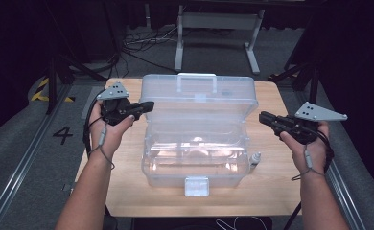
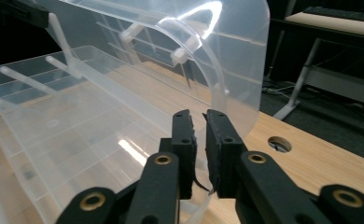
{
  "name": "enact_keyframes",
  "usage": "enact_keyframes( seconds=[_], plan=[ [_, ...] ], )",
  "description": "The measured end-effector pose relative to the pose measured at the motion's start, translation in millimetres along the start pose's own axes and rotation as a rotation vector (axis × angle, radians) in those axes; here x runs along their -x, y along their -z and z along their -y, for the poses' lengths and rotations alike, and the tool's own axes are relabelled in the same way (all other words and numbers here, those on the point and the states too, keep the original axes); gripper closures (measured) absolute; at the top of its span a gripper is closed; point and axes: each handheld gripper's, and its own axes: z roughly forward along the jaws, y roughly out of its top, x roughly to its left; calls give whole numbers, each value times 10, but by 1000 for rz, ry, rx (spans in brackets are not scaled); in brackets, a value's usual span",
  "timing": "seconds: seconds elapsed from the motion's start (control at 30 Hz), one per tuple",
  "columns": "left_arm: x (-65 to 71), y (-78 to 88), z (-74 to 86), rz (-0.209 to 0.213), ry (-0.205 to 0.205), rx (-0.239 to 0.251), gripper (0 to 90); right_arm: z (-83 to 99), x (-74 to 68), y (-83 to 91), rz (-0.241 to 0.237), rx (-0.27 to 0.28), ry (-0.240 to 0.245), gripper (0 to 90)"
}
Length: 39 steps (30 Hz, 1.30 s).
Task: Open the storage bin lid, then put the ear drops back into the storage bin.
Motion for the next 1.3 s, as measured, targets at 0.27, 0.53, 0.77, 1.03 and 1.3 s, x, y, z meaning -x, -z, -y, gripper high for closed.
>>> enact_keyframes(
  seconds=[0.27,0.53,0.77,1.03,1.3],
  plan=[
    [-45,-25,-2,4,12,8,896,-27,8,-53,71,28,-29,592],
    [-75,-50,2,-5,25,8,895,-128,-71,-198,139,32,-16,522],
    [-94,-67,3,-8,29,4,895,-207,-97,-373,174,41,-8,502],
    [-100,-75,4,-7,32,-1,894,-283,-73,-545,232,54,-18,501],
    [-91,-68,-3,-7,27,-10,892,-311,-72,-698,307,53,-15,549]
  ],
)
